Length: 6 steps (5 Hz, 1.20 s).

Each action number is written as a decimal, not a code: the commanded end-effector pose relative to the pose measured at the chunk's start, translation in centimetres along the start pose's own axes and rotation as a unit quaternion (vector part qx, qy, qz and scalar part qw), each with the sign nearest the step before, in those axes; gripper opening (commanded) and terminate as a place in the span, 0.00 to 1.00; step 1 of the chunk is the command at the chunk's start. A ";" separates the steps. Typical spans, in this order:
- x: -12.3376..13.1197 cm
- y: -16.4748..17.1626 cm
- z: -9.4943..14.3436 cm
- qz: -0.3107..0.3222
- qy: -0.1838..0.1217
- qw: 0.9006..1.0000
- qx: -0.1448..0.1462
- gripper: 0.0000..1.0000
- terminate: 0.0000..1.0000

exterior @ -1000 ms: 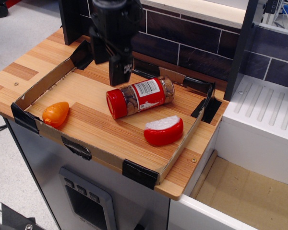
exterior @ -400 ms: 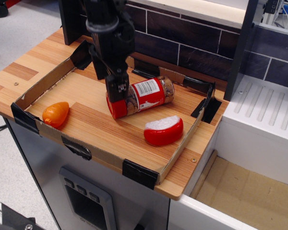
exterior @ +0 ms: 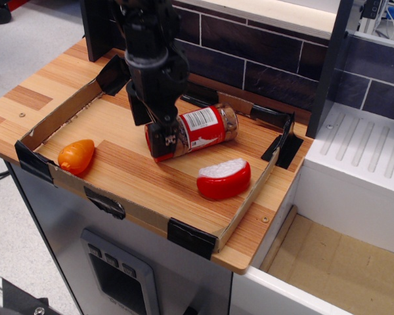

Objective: Upright basil bottle

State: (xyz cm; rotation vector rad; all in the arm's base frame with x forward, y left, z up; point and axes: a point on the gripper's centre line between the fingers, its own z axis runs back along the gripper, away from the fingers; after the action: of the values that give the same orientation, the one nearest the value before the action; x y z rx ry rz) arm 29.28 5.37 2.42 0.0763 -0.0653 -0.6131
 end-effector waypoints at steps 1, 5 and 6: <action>0.7 0.8 -0.2 0.004 -0.008 1.000 0.025 1.00 0.00; 0.7 1.5 0.8 0.035 -0.029 0.998 0.031 0.00 0.00; 0.6 2.5 3.3 0.062 -0.023 0.997 0.030 0.00 0.00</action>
State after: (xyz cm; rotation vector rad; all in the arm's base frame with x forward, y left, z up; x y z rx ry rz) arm 29.36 6.46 4.07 0.0852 -0.0689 -0.4968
